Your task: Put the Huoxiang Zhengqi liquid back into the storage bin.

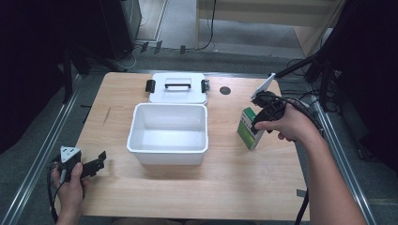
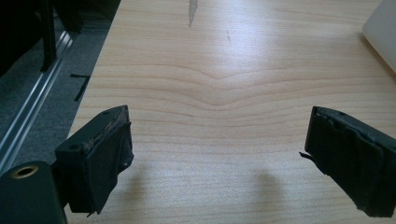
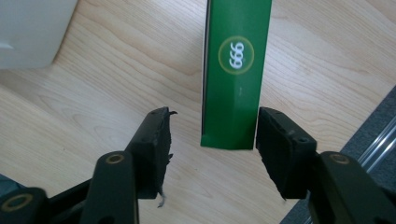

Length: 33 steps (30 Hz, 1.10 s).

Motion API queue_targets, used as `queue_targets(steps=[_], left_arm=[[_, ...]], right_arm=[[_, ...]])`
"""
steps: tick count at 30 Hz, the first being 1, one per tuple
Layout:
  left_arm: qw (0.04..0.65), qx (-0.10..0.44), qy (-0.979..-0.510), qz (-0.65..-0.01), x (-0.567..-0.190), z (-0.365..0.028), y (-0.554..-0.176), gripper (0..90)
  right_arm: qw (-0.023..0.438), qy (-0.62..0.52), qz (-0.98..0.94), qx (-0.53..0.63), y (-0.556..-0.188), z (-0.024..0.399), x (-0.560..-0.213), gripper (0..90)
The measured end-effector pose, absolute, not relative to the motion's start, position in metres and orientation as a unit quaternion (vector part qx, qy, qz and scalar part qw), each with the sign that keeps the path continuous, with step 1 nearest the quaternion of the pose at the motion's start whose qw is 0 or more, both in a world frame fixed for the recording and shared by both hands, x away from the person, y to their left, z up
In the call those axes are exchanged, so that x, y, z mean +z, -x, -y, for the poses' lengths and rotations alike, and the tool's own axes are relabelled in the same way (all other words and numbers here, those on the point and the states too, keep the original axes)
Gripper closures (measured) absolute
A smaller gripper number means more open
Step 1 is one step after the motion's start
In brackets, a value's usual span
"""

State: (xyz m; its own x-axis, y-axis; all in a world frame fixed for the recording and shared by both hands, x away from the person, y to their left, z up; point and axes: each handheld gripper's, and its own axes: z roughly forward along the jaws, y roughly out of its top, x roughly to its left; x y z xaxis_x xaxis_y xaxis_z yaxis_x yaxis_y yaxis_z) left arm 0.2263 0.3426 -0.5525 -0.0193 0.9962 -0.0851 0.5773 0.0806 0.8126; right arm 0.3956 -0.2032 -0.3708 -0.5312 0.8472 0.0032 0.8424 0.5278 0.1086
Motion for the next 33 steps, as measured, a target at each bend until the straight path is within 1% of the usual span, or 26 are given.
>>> queue_targets(steps=[5,12,17,24,31,33], left_arm=[[0.349,0.3,-0.607,-0.648,-0.553,-0.343,-0.226,8.3],[0.349,0.3,-0.607,-0.648,-0.553,-0.343,-0.227,8.3],[0.349,0.3,-0.607,-0.648,-0.553,-0.343,-0.227,8.3],[0.349,0.3,-0.606,-0.648,-0.553,-0.343,-0.227,8.3],[0.35,0.299,-0.606,-0.649,-0.553,-0.343,-0.227,8.4],[0.349,0.298,-0.606,-0.649,-0.553,-0.343,-0.227,8.4]], right_arm=[[0.022,-0.485,-0.873,0.048,-0.404,0.199,-0.372,50.9],[0.023,-0.487,-0.872,0.04,-0.415,0.192,-0.375,52.3],[0.027,-0.486,-0.873,0.036,-0.42,0.188,-0.378,55.1],[0.02,-0.485,-0.874,0.029,-0.428,0.181,-0.384,57.4],[0.024,-0.479,-0.877,0.017,-0.432,0.177,-0.391,59.6],[0.036,-0.466,-0.884,0.011,-0.431,0.174,-0.39,62.8]])
